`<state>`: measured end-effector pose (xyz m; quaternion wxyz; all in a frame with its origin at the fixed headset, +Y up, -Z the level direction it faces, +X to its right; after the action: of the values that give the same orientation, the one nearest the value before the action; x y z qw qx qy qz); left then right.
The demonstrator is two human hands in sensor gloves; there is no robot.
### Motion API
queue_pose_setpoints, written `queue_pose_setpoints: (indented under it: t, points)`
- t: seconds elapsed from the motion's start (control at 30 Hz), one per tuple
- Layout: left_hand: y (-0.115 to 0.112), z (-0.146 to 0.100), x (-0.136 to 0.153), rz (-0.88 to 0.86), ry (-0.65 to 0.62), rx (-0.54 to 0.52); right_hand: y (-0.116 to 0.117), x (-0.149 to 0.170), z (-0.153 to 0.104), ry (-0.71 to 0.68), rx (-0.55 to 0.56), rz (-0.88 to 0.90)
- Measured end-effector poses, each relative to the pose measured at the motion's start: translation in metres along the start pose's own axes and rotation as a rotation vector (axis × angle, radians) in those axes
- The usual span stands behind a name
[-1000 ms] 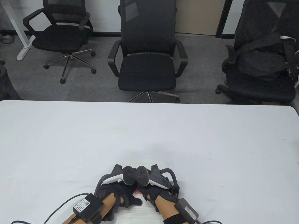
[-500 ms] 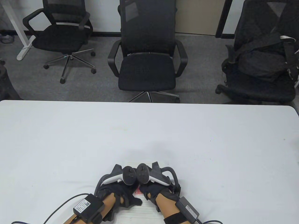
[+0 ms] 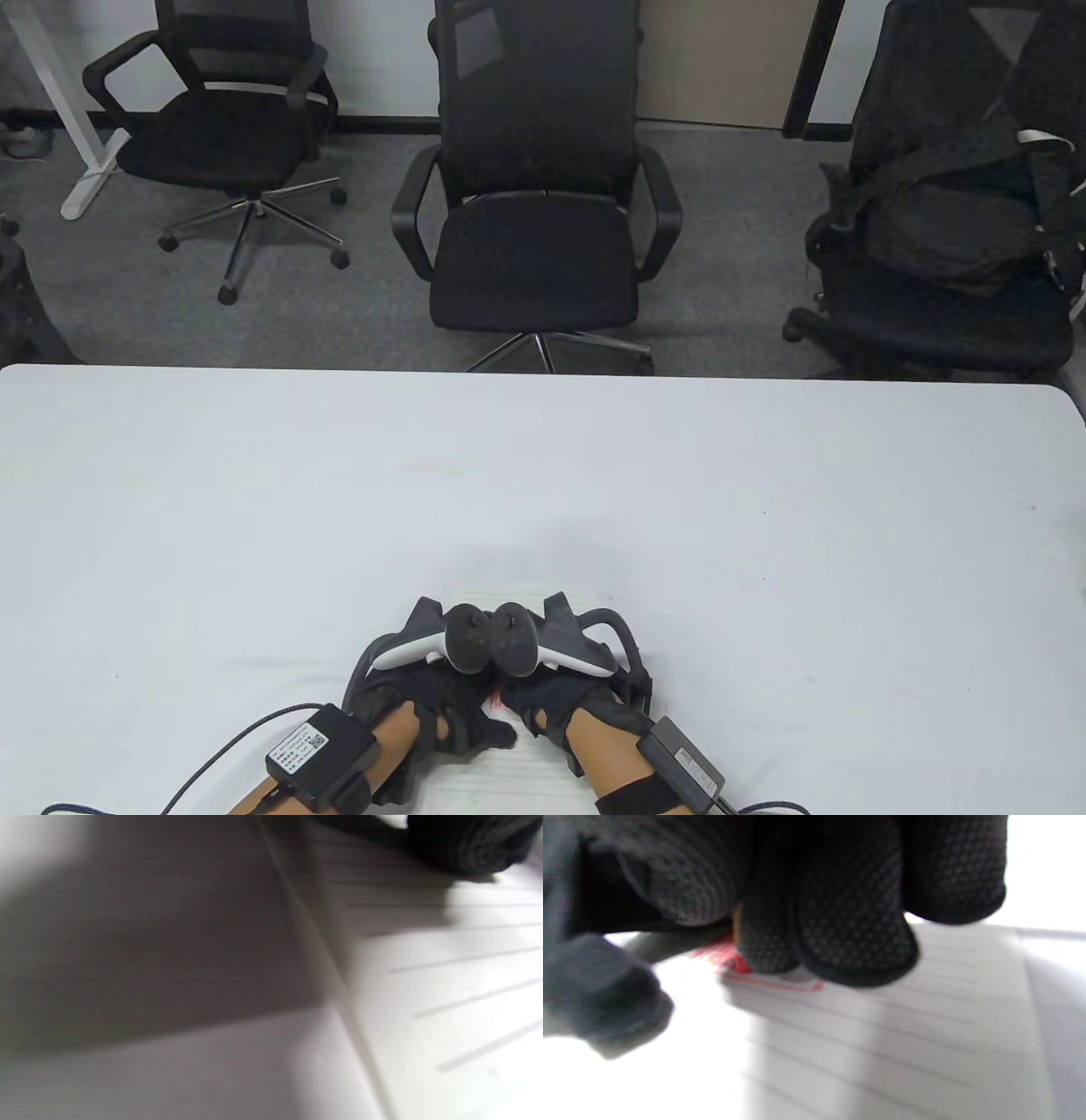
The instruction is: Apply wax crayon on paper
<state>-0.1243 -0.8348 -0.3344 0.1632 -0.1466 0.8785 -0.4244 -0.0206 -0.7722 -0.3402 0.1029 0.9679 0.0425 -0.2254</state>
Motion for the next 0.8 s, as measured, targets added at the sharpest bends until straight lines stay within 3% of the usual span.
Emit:
queue_pose_setpoints:
  t: [0.03, 0.1, 0.2, 0.3, 0.37, 0.53, 0.63, 0.7, 0.8]
  points:
    - [0.0000, 0.0001, 0.0001, 0.001, 0.000, 0.000, -0.0011, -0.0003, 0.0002, 0.003, 0.043, -0.008]
    - [0.0000, 0.0001, 0.0002, 0.000, 0.000, 0.001, 0.0001, -0.0013, 0.0006, -0.015, 0.003, -0.005]
    - [0.0000, 0.0001, 0.0003, 0.000, 0.001, 0.001, 0.0049, -0.0022, 0.0018, -0.019, -0.123, 0.024]
    - [0.0000, 0.0001, 0.0004, 0.000, 0.001, 0.000, 0.0026, -0.0028, 0.0000, -0.011, -0.065, 0.004]
    - [0.0001, 0.0002, 0.0004, 0.000, 0.002, 0.000, -0.0012, -0.0019, -0.0016, 0.024, 0.044, -0.019]
    - [0.0000, 0.0002, 0.0006, -0.001, 0.002, 0.000, 0.0048, -0.0021, 0.0004, 0.004, -0.135, -0.004]
    - [0.0000, 0.0004, 0.0007, -0.002, 0.002, 0.001, 0.0025, -0.0019, -0.0001, 0.009, -0.083, -0.014]
    - [0.0001, 0.0005, 0.0007, -0.001, 0.002, 0.001, -0.0015, -0.0003, -0.0014, 0.040, 0.017, -0.048]
    - [0.0001, 0.0004, 0.0007, 0.000, 0.003, 0.000, 0.0005, -0.0004, 0.0005, 0.014, -0.060, -0.030]
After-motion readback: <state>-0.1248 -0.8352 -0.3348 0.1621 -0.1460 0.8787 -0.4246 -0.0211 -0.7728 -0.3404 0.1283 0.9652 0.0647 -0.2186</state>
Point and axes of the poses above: the tracker on the back of each hand, its own x axis roughly to the little-finger side, its own z axis roughly from the wrist to the fingertips, y = z × x, the point moved 4 cm from there along z, roughly from the wrist to the fingertips, and after that the axes turned 11 degrees about -z, right-handed, at the moved point
